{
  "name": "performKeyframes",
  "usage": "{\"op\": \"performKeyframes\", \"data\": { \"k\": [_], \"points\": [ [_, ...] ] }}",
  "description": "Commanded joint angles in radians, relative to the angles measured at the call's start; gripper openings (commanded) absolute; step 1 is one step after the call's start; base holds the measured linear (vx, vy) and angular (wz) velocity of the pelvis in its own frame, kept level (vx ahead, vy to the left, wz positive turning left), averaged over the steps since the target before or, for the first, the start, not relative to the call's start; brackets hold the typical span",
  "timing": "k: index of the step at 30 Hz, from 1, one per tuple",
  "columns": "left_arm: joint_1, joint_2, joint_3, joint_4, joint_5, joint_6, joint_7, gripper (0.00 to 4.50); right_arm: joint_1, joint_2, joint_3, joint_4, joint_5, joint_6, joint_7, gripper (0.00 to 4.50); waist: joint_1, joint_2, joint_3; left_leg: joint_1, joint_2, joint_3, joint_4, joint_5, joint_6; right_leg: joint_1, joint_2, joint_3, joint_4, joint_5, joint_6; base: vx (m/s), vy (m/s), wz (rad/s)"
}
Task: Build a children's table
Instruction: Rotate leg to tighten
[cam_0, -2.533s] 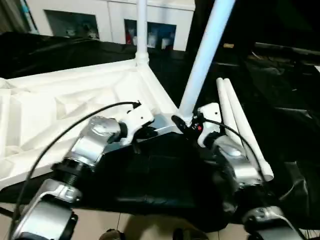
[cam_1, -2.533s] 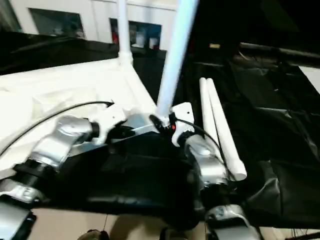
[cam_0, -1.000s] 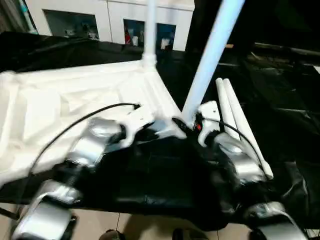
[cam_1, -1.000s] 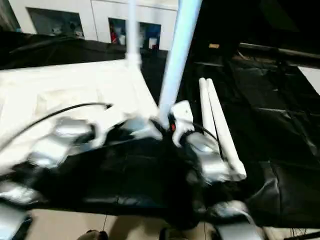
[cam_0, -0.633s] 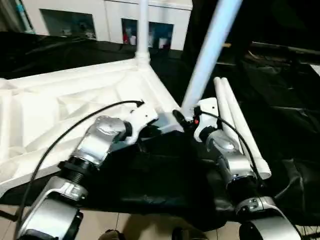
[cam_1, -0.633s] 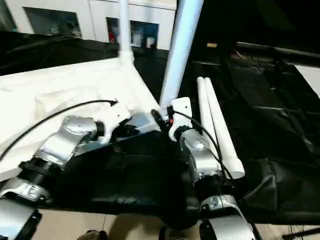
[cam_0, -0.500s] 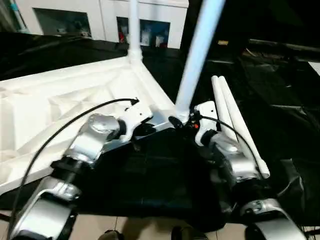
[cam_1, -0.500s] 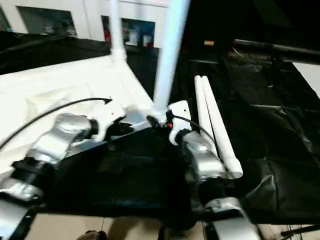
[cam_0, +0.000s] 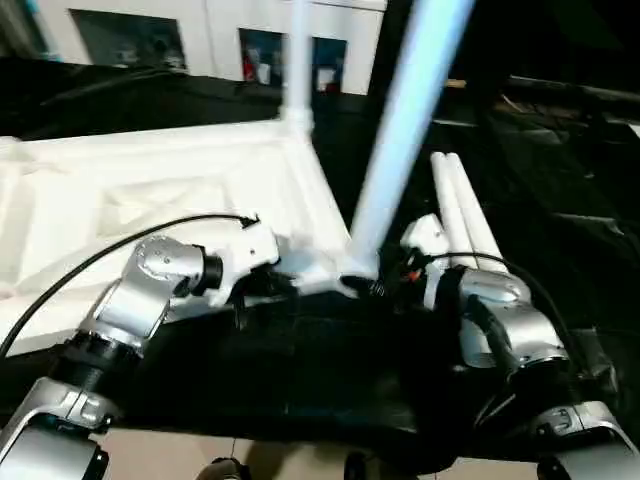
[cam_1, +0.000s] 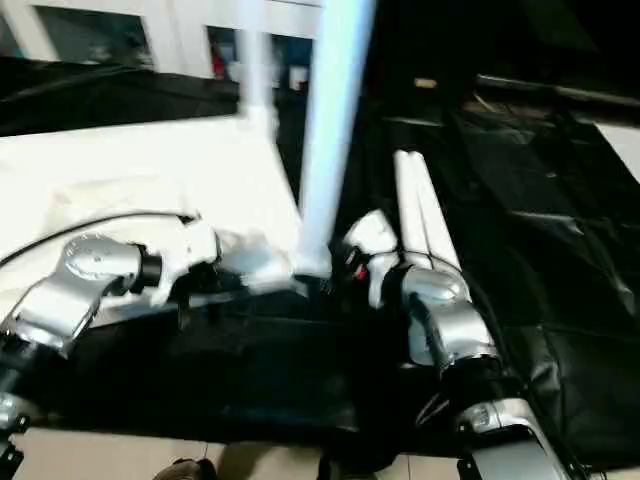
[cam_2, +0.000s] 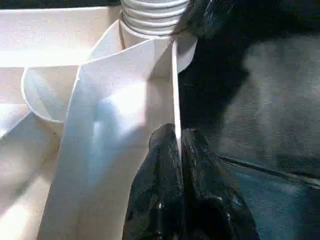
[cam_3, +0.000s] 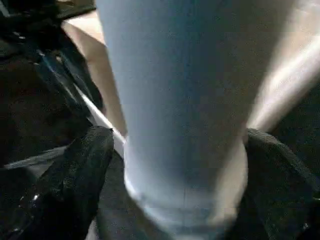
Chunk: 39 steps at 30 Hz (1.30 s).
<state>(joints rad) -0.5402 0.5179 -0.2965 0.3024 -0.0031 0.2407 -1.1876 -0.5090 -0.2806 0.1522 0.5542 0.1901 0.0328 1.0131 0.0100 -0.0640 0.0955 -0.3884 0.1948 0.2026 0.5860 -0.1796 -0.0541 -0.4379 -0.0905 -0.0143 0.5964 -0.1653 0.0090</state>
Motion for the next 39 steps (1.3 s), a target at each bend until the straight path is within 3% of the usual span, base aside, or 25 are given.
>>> {"op": "performKeyframes", "data": {
  "k": [1, 5, 10, 17, 21, 25, 28, 29, 31, 36, 39],
  "points": [
    [0.012, -0.006, -0.024, -0.018, -0.014, 0.011, -0.020, 0.00, 0.003, -0.016, 0.009, -0.014, 0.005, -0.007, 0.027, 4.04, -0.001, 0.009, -0.061, 0.026, 0.034, -0.005, -0.073, -0.209, 0.054, 0.048, -0.029, 0.024, -0.055, -0.177, -0.269, 0.000, 0.000, 0.00],
    [0.013, -0.001, -0.025, -0.014, -0.015, 0.001, -0.020, 0.00, -0.002, -0.014, 0.006, 0.005, -0.004, -0.010, 0.050, 3.77, -0.001, 0.006, -0.063, 0.023, 0.031, -0.006, -0.071, -0.197, 0.049, 0.050, -0.029, 0.026, -0.053, -0.163, -0.258, 0.000, 0.000, 0.00],
    [0.016, 0.006, -0.019, -0.017, -0.014, -0.001, -0.029, 0.00, -0.005, -0.014, 0.004, 0.006, 0.002, -0.008, 0.063, 3.38, 0.001, 0.006, -0.067, 0.022, 0.029, -0.004, -0.065, -0.130, 0.078, 0.055, -0.028, 0.024, -0.043, -0.077, -0.278, 0.000, 0.000, 0.00],
    [0.019, 0.010, -0.021, -0.016, -0.015, 0.000, -0.034, 0.00, 0.001, -0.015, 0.009, 0.004, 0.005, -0.011, 0.077, 2.87, 0.001, 0.006, -0.066, 0.023, 0.030, -0.004, -0.066, -0.149, 0.074, 0.054, -0.029, 0.024, -0.046, -0.113, -0.276, 0.000, 0.000, 0.00],
    [0.021, 0.010, -0.023, -0.013, -0.013, 0.003, -0.035, 0.00, 0.014, -0.007, 0.009, 0.004, -0.004, -0.003, 0.059, 2.71, 0.001, 0.006, -0.068, 0.022, 0.029, -0.004, -0.064, -0.132, 0.078, 0.056, -0.028, 0.024, -0.043, -0.088, -0.279, 0.000, 0.000, 0.00],
    [0.006, -0.025, -0.021, 0.022, 0.010, 0.028, 0.031, 0.00, 0.014, 0.027, -0.002, 0.048, -0.054, -0.008, -0.092, 2.70, -0.002, 0.006, -0.063, 0.022, 0.029, -0.003, -0.067, -0.151, 0.066, 0.051, -0.028, 0.024, -0.048, -0.123, -0.275, 0.000, 0.000, 0.00],
    [-0.038, -0.091, -0.018, 0.101, 0.049, 0.048, 0.152, 0.00, 0.010, 0.101, -0.037, 0.094, -0.084, 0.003, -0.307, 2.69, -0.005, 0.008, -0.057, 0.026, 0.029, -0.008, -0.074, -0.249, 0.016, 0.044, -0.030, 0.026, -0.064, -0.279, -0.233, 0.000, 0.000, 0.00],
    [-0.056, -0.118, -0.018, 0.133, 0.062, 0.054, 0.195, 0.00, 0.007, 0.136, -0.055, 0.107, -0.085, 0.011, -0.388, 2.69, -0.006, 0.010, -0.058, 0.030, 0.028, -0.010, -0.077, -0.281, -0.014, 0.038, -0.029, 0.028, -0.071, -0.332, -0.206, 0.000, 0.000, 0.00],
    [-0.085, -0.160, -0.023, 0.175, 0.080, 0.084, 0.253, 0.00, -0.003, 0.197, -0.088, 0.130, -0.082, 0.038, -0.527, 2.69, -0.007, 0.010, -0.059, 0.027, 0.027, -0.015, -0.080, -0.300, -0.029, 0.040, -0.031, 0.027, -0.072, -0.354, -0.190, 0.000, 0.000, 0.00],
    [-0.156, -0.254, 0.004, 0.270, 0.087, 0.158, 0.396, 0.00, -0.052, 0.295, -0.131, 0.196, -0.066, 0.050, -0.710, 2.69, -0.007, 0.016, -0.057, 0.032, 0.022, -0.015, -0.081, -0.351, -0.040, 0.030, -0.026, 0.026, -0.079, -0.374, -0.164, 0.000, 0.000, 0.00],
    [-0.176, -0.273, 0.007, 0.302, 0.096, 0.155, 0.418, 0.00, -0.079, 0.316, -0.129, 0.216, -0.070, 0.016, -0.712, 2.69, -0.005, 0.014, -0.060, 0.025, 0.021, -0.016, -0.081, -0.332, -0.029, 0.036, -0.026, 0.025, -0.077, -0.330, -0.162, 0.000, 0.000, 0.00]
  ]
}}
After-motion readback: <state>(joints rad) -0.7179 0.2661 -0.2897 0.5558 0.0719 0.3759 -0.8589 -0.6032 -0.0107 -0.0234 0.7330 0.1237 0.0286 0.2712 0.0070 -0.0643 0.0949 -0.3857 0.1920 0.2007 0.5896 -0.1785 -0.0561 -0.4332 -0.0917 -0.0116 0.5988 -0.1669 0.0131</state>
